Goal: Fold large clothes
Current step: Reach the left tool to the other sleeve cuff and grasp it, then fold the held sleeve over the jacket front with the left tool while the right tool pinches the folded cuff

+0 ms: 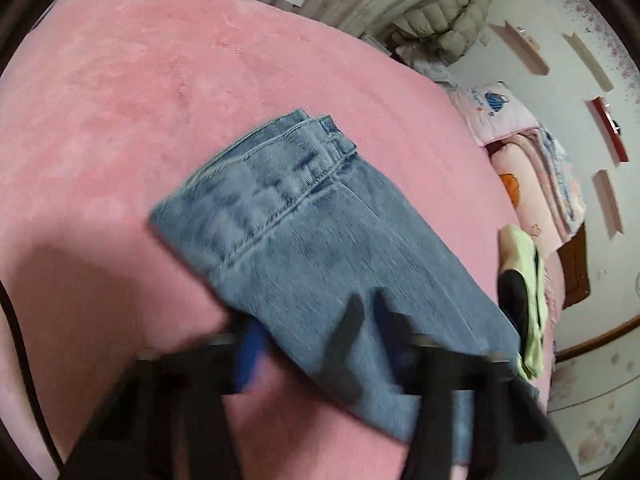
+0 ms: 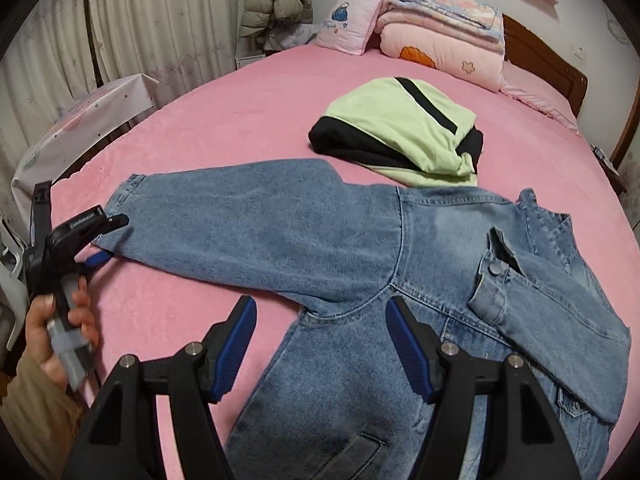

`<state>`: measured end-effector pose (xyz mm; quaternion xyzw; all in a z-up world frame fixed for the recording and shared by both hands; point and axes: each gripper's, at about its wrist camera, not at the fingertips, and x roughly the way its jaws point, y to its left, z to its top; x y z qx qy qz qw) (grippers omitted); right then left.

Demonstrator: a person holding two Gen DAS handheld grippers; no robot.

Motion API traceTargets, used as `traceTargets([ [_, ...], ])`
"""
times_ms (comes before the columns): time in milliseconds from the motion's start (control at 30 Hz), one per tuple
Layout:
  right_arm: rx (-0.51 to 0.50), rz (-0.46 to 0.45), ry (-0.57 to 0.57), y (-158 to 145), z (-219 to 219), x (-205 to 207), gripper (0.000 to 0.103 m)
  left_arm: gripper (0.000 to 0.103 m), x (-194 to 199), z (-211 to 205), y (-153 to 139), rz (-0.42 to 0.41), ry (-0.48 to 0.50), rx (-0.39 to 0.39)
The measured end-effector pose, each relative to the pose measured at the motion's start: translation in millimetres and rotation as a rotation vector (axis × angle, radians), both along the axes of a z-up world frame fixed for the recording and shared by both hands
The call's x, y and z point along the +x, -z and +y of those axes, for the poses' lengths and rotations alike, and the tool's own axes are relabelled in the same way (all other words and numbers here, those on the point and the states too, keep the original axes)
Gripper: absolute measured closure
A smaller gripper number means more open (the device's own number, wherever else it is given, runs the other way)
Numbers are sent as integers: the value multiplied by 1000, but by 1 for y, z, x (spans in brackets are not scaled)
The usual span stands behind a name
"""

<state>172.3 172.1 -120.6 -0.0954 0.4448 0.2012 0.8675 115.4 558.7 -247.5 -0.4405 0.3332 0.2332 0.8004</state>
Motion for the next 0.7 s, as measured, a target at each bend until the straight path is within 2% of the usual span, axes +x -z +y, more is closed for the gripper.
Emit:
traceTargets([
  [33, 3, 5, 6, 1, -2, 2, 36, 95, 7, 2, 2, 11, 8, -3],
  [67, 8, 11, 13, 3, -5, 4, 36, 97, 12, 2, 0, 18, 9, -4],
  [200, 24, 31, 50, 5, -24, 6, 36, 98, 20, -23, -44, -34, 22, 117],
  [300, 32, 30, 83, 4, -44, 6, 36, 98, 30, -55, -87, -129, 80, 144],
  [400, 49, 30, 145, -1, -77, 7, 36, 98, 50, -106, -134, -245, 201, 152],
  [433, 59, 28, 170, -4, -89, 7, 36, 98, 55, -118, -144, -264, 233, 158],
  [533, 88, 16, 251, -11, -132, 5, 36, 98, 81, -191, -179, -325, 407, 191],
  [600, 101, 4, 309, -15, -161, 1, 36, 98, 96, -241, -189, -336, 518, 206],
  [700, 123, -5, 400, -16, -208, -7, 36, 97, 114, -323, -181, -307, 682, 216],
])
